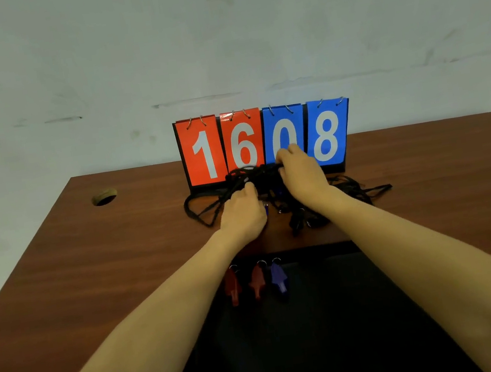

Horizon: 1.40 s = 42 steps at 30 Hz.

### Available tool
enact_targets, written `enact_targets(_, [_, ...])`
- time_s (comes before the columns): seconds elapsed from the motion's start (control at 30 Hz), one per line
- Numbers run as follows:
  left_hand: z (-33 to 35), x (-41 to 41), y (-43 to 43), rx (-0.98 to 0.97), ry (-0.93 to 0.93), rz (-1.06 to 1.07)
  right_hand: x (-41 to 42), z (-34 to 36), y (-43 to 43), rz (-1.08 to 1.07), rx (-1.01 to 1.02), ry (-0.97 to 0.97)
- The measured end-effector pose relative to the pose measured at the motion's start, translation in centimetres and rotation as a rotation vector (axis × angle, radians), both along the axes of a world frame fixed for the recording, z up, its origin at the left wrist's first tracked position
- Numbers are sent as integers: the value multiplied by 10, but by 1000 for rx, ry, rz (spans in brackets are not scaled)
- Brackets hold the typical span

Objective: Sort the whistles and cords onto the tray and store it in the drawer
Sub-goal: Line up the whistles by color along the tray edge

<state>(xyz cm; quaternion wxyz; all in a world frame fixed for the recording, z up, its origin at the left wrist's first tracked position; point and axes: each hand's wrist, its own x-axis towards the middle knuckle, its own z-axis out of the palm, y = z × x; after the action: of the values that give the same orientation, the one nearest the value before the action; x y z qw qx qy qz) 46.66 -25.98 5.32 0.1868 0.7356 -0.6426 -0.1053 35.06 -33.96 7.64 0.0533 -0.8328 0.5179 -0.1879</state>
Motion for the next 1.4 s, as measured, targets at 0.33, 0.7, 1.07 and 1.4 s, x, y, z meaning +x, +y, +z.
enact_targets(0.33, [-18, 4, 4, 132, -249, -48, -12, -37, 6, 108, 183, 211])
enact_targets(0.7, [-11, 12, 28, 204, -227, -1, -17, -14, 27, 219, 367, 233])
enact_targets(1.07, [-12, 16, 37, 181, -118, 46, -20, -22, 27, 1, 215, 184])
enact_targets(1.4, [-9, 14, 38, 186, -138, 51, 7, -20, 63, 184, 51, 151])
